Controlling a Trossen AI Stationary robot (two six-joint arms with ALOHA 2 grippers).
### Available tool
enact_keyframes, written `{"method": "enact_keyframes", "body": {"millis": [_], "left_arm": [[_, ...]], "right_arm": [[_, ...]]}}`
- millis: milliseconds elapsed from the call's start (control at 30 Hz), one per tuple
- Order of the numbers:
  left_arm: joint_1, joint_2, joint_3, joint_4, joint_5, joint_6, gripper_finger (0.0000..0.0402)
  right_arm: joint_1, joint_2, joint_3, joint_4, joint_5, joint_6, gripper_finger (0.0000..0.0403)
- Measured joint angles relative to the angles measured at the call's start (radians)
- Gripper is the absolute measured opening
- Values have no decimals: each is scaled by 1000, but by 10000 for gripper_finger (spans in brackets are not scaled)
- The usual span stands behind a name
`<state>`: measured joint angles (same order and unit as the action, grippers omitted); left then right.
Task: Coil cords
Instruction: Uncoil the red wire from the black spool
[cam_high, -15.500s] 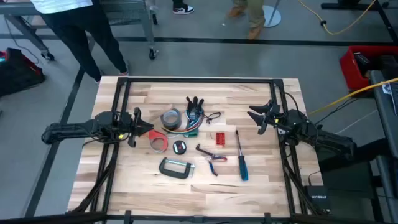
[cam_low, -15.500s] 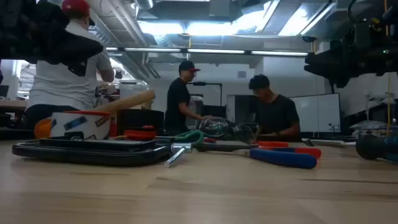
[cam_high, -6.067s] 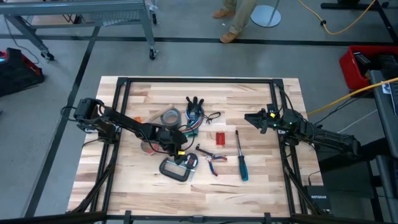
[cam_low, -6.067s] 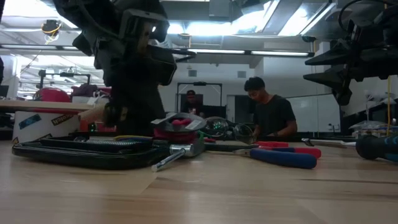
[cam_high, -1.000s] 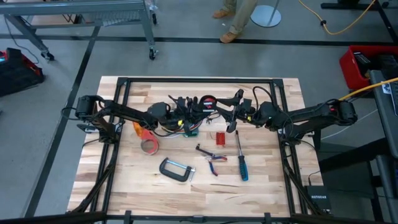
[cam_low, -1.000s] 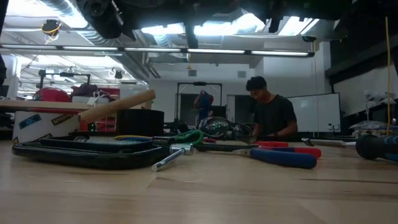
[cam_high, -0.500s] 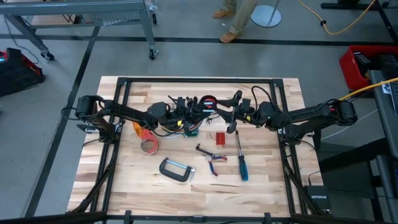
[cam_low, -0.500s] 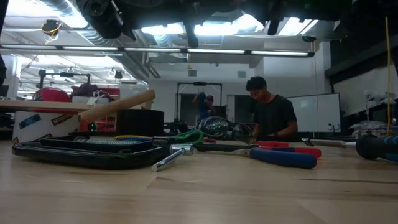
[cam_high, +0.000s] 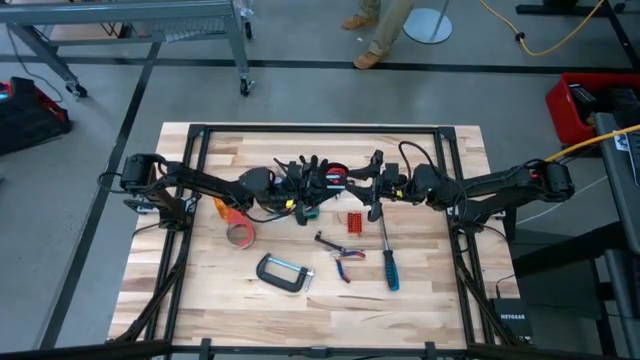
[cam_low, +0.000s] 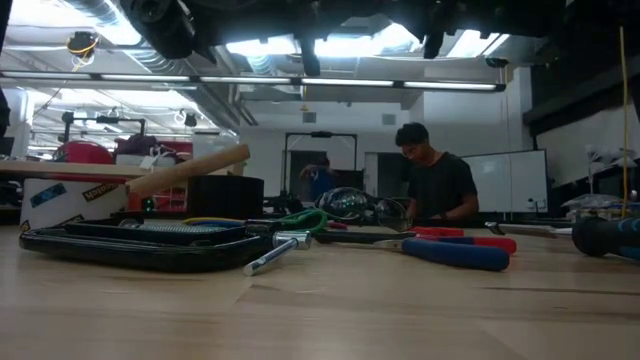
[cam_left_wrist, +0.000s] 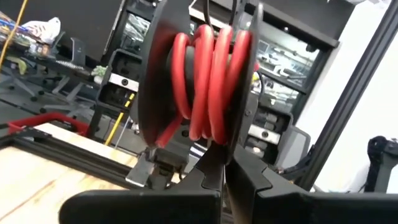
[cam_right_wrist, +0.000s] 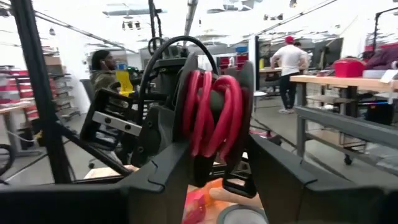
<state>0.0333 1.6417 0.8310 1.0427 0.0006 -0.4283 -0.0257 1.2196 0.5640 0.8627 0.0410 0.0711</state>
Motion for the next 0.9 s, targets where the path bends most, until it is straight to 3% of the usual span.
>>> {"method": "enact_keyframes", "body": {"millis": [233,533,900], "left_arm": [[-3,0,0,-10,-1,22,0],[-4,1,0,-12,5,18,0],[-3,2,0,-10,31,13,2]], "right_arm": [[0,0,0,-7,-9,28,145],[-1,0,0,-1,-23,29,11],[-1,0,0,-2,-34,29,4]]}}
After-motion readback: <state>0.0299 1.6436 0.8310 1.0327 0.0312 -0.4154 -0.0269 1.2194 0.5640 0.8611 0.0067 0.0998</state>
